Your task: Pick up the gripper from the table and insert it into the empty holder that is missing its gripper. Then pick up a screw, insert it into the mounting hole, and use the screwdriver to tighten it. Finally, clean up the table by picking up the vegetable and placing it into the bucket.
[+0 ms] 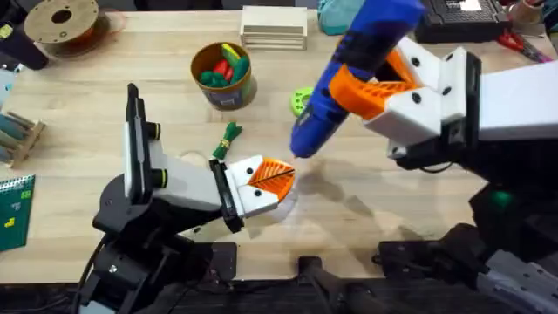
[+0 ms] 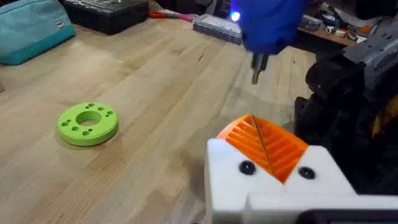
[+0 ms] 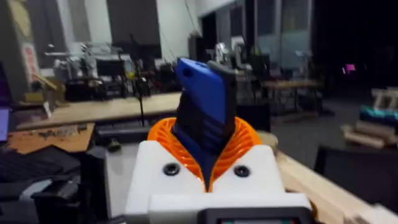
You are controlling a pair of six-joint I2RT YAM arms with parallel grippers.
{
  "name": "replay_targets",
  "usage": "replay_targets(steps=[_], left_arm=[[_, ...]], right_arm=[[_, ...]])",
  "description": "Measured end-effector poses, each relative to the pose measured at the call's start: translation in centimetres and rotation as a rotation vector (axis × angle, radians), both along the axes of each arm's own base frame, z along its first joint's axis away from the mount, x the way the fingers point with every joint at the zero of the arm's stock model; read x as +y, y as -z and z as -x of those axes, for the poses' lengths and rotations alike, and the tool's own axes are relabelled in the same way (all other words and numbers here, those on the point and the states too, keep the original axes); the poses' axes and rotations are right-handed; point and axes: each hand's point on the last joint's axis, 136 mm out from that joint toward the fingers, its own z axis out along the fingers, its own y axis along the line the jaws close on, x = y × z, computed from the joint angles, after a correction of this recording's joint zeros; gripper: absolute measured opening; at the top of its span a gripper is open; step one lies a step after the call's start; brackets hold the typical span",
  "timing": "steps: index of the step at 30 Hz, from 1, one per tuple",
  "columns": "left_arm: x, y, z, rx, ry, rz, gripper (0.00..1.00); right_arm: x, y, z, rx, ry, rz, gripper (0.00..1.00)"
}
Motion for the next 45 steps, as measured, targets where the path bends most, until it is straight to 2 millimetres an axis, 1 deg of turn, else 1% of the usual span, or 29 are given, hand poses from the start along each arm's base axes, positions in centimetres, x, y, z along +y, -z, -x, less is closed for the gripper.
replay_targets(steps=[3,12,15,16,21,29,38,45], left_arm=[[0.0,0.0,0.0,0.0,0.0,0.0,0.004],[0.0,0.0,0.0,0.0,0.0,0.0,0.004],[0.0,0.0,0.0,0.0,0.0,0.0,0.004],[0.0,0.0,0.0,0.0,0.0,0.0,0.004],[0.0,0.0,0.0,0.0,0.0,0.0,0.004],[0.0,0.0,0.0,0.0,0.0,0.0,0.004],[0.0,0.0,0.0,0.0,0.0,0.0,0.004],[0.0,0.0,0.0,0.0,0.0,0.0,0.004]], right_arm=[[0.9,-0.7,0.6,-0.042,-0.023,-0.031,0.034],[4.1,0.9,-0.3,-0.02,-0.076,-0.021,0.034],[5.0,0.9,-0.4,-0.014,-0.092,-0.015,0.034],[5.5,0.5,-0.4,-0.018,-0.103,-0.017,0.034],[5.7,-0.6,-0.2,-0.039,-0.114,-0.031,0.034],[6.4,0.4,-0.7,0.0,-0.119,-0.011,0.034],[6.4,0.3,-0.6,0.03,-0.136,-0.027,0.034],[6.8,0.8,-0.8,0.054,-0.138,-0.024,0.034]])
